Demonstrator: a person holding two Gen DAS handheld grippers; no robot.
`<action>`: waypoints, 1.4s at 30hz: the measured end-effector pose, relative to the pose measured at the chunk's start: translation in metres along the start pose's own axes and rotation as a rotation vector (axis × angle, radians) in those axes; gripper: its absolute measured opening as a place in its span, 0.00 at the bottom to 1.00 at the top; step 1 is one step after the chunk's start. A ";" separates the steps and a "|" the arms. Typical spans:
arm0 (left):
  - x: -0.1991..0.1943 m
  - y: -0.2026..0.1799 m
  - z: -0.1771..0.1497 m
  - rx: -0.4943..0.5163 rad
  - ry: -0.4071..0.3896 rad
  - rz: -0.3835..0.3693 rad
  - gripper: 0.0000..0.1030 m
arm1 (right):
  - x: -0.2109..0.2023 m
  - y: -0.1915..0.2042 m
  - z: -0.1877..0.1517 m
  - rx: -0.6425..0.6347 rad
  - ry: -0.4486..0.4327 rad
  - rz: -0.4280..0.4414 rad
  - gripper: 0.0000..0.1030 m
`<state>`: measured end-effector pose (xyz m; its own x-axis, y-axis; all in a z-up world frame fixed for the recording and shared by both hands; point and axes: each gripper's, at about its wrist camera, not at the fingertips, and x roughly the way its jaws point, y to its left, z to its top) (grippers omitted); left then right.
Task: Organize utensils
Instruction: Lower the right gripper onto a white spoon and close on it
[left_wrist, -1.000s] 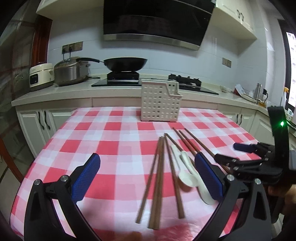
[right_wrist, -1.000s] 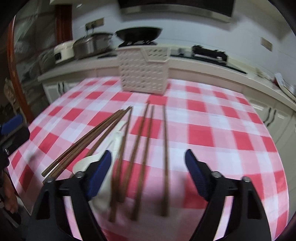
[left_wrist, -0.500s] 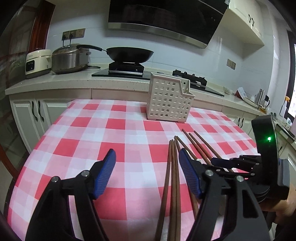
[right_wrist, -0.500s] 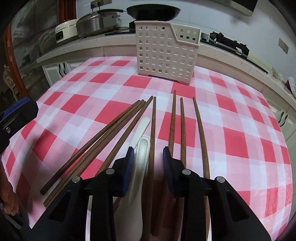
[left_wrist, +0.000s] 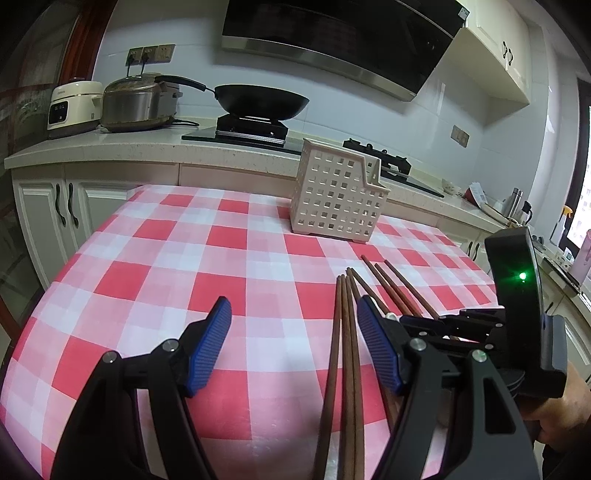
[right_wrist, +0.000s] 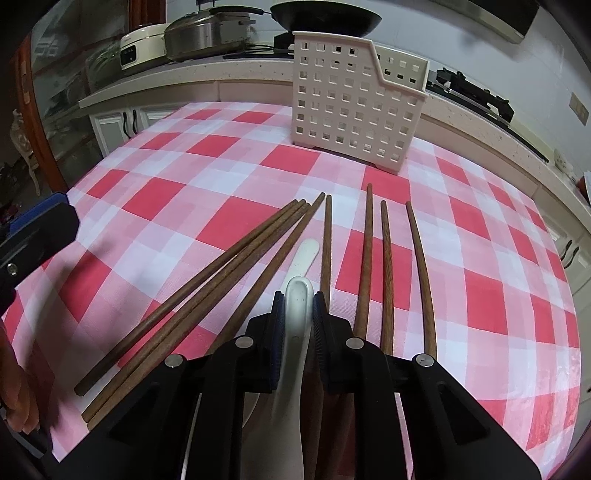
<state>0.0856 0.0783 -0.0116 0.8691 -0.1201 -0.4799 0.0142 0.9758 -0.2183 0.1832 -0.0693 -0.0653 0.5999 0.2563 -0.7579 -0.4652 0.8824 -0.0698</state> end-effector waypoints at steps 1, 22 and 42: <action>0.000 -0.001 0.000 0.002 0.001 -0.005 0.66 | -0.002 -0.001 0.000 0.003 -0.007 0.002 0.16; 0.021 -0.025 0.002 0.031 0.071 -0.066 0.66 | -0.015 -0.018 -0.002 0.045 0.004 0.076 0.13; 0.028 -0.028 0.006 0.061 0.092 -0.077 0.66 | 0.001 -0.021 -0.001 0.049 0.005 0.074 0.08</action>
<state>0.1124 0.0482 -0.0141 0.8150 -0.2088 -0.5406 0.1116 0.9719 -0.2071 0.1929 -0.0882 -0.0650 0.5621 0.3197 -0.7628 -0.4758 0.8794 0.0180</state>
